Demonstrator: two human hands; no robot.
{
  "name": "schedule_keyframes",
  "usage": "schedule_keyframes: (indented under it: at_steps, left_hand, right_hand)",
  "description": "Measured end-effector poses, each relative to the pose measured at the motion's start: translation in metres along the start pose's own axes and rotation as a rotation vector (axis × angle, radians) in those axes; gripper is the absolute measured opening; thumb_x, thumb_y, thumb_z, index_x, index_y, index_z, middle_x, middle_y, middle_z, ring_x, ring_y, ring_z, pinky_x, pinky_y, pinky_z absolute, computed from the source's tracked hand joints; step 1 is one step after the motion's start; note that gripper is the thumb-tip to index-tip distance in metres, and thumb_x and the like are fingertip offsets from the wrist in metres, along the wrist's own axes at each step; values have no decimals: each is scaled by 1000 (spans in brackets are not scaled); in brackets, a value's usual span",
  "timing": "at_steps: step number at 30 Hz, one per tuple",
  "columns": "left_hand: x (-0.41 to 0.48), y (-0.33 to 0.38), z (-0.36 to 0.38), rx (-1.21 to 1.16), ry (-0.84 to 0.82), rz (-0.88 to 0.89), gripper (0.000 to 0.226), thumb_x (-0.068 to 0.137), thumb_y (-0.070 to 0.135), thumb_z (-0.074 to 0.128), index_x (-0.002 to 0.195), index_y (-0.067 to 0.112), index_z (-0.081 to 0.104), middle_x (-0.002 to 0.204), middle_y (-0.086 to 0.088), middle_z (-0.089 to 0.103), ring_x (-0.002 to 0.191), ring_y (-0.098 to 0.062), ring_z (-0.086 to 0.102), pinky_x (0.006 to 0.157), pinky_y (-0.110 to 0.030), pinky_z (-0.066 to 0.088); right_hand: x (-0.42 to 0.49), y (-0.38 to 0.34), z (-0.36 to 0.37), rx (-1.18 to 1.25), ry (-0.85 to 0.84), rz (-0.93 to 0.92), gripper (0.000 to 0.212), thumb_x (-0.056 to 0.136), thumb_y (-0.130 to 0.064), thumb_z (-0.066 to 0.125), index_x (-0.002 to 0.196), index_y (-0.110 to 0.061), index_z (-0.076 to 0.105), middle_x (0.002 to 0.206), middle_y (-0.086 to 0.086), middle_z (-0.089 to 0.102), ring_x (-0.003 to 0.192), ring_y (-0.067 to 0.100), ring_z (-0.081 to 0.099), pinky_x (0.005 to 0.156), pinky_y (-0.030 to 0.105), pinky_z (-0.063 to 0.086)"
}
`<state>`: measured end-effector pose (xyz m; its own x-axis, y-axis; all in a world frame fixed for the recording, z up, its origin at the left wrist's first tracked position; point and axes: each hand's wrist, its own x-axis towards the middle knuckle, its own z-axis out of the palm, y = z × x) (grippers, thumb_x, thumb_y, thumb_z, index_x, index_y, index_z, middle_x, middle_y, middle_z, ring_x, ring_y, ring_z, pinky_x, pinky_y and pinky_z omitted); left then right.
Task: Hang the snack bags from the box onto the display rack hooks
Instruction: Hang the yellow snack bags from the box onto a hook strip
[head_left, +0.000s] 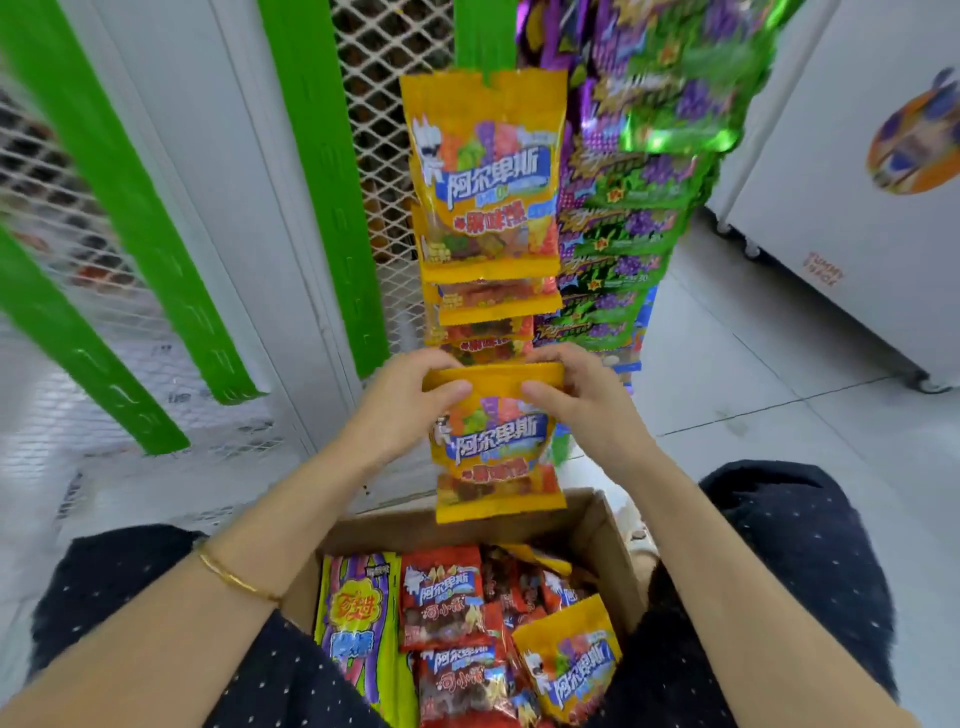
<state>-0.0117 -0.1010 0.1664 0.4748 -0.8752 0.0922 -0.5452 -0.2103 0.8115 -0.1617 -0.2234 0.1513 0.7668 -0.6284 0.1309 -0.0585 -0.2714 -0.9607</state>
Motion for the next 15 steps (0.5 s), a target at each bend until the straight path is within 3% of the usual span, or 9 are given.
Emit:
schedule_keyframes:
  at_steps: [2,4,6,8,12,15]
  left_hand:
    - [14,27,-24,-13,23,37,12,87,14,63,80,24,60,76,9,60,76,-15,58,75,-33,47]
    - [33,60,-51,-39,118,111,8,86,14,64,86,22,62,83,10,61,77,-7,58,74,-22,47]
    - [57,92,-80,-62,337,214,15,85,16,65,98,20,61,95,6,62,82,-3,57,74,-19,45]
    - [80,121,-104,-48,514,283,25,87,18,63,111,18,56,108,2,59,92,-6,56,82,-22,44]
    - [116,163,-125,-74,533,321,25,92,17,57,115,8,52,103,-1,58,87,-6,54,70,-4,41]
    - [131,179,-130,-64,501,298,20,92,21,56,107,8,53,97,-6,59,86,-16,56,71,-19,46]
  right_hand:
    - [11,-32,-2,-49,92,-171,32,88,-8,61,100,-37,56,94,-21,57,82,-3,56,71,18,45]
    - [25,-69,-9,-86,179,-319,36,89,-4,59,106,-35,53,87,-24,55,69,0,53,63,17,44]
    - [41,-101,-18,-130,243,-418,32,88,-3,58,96,-33,50,68,-25,51,53,5,42,53,17,37]
    - [58,-128,-28,-210,269,-486,26,88,0,57,86,-26,52,60,-24,49,50,3,37,49,12,29]
    - [88,-165,-37,-266,285,-539,19,89,5,52,91,-10,65,70,-28,56,69,-16,52,62,3,36]
    - [110,-181,-36,-297,328,-580,21,90,4,49,94,-9,65,87,-22,57,83,-14,52,75,1,36]
